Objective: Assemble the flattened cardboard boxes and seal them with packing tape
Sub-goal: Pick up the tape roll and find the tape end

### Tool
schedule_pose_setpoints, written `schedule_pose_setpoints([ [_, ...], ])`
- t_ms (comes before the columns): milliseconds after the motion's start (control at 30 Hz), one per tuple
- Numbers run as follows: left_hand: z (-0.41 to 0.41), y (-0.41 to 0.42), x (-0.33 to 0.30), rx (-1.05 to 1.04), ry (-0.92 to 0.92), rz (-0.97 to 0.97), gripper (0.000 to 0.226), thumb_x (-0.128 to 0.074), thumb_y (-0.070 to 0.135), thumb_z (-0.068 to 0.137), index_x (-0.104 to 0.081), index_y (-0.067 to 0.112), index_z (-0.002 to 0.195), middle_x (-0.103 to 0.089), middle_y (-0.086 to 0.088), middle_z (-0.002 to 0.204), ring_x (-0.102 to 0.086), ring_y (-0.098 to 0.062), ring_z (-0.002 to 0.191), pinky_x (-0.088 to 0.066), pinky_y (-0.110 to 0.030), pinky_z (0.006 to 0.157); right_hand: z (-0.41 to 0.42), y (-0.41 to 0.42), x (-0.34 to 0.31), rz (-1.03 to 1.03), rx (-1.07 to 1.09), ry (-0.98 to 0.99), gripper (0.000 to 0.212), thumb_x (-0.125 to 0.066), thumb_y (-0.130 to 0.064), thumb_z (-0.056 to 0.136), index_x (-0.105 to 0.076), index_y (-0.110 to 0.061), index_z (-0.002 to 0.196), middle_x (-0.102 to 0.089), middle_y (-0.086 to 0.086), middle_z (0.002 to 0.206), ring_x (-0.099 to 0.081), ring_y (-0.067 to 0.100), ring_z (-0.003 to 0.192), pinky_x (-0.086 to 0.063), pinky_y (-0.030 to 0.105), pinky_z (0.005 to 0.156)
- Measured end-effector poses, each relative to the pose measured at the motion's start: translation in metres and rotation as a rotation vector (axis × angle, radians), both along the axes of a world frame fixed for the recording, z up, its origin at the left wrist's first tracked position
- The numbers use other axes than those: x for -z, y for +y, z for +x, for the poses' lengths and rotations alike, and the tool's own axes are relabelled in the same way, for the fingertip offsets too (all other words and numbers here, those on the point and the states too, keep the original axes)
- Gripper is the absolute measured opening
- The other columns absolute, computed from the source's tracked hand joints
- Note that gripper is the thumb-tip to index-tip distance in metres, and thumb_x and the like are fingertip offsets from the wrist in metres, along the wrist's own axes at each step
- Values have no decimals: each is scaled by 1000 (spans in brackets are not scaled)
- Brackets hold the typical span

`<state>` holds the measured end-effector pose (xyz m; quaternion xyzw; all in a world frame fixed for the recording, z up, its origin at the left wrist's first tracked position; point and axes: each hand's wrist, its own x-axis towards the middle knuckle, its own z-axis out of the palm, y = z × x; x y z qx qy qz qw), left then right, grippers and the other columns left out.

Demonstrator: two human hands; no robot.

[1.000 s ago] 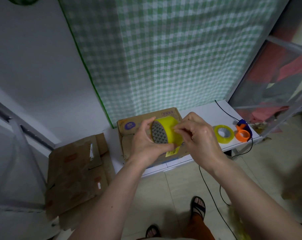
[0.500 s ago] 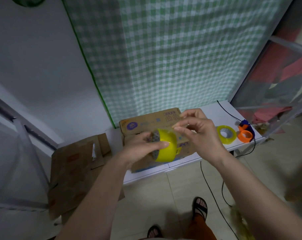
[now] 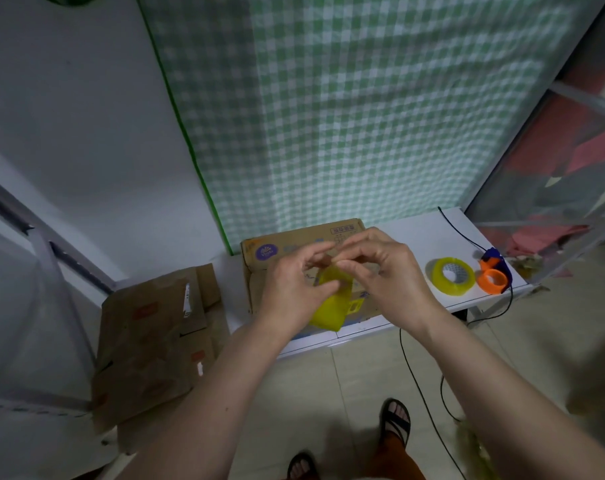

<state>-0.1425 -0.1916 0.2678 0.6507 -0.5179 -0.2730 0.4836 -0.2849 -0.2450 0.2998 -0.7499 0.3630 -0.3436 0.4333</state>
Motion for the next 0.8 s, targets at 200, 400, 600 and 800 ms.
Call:
schedule_pose_setpoints([
  [200,18,-1,7,-13,78,27,31,-75,9,81,-69,19,109,-70,14,82,-66,-2,84,-53,-29,90,13,-10,3,-11,28,24,30,-70,-10,83,-67,-39,75,-61,-6,82,-60,7,75,-50,21,72],
  [400,22,-3,10,-30,215,30,33,-76,-1,76,-70,28,91,-72,4,83,-66,-11,81,-54,-28,84,32,-14,1,-2,-63,37,29,-70,-6,82,-69,-34,76,-60,-1,83,-60,10,78,-50,22,74],
  [600,24,-9,8,-171,260,-19,31,-75,7,80,-73,37,71,-73,11,76,-67,-7,74,-53,-28,78,35,-19,-1,-67,-98,-8,33,-64,-1,86,-68,-30,100,-58,1,94,-58,8,87,-47,13,77],
  [800,6,-24,1,-392,451,-26,11,-75,18,81,-75,27,75,-72,-3,87,-68,-20,84,-55,-48,88,6,-53,-11,45,-53,-53,55,-56,-12,94,-38,-37,139,-54,-3,120,-56,4,107,-48,12,83],
])
